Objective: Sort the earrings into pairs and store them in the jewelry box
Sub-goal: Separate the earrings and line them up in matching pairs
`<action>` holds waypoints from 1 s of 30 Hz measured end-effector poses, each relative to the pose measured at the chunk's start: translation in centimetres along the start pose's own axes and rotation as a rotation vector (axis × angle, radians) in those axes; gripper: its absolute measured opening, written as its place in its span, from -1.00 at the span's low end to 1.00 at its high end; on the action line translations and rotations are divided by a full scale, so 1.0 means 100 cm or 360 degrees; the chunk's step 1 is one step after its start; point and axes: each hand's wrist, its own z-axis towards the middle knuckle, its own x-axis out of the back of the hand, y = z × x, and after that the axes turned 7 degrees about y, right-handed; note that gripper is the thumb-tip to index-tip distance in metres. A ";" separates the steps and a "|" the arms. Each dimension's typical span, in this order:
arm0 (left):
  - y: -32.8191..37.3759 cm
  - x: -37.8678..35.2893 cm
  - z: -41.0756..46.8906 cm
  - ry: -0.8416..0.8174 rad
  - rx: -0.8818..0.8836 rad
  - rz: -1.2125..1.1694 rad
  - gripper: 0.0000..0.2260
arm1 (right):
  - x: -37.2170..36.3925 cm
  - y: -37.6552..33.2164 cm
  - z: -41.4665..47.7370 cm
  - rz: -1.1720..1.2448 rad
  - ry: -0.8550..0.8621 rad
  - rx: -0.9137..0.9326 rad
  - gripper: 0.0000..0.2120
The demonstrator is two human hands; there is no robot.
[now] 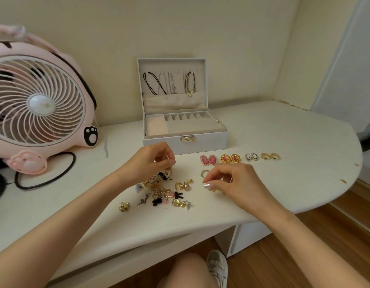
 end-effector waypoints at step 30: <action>-0.009 0.032 -0.038 -0.0479 -0.0238 0.0451 -0.93 | -0.028 -0.015 0.008 0.0033 -0.0079 0.0075 -0.92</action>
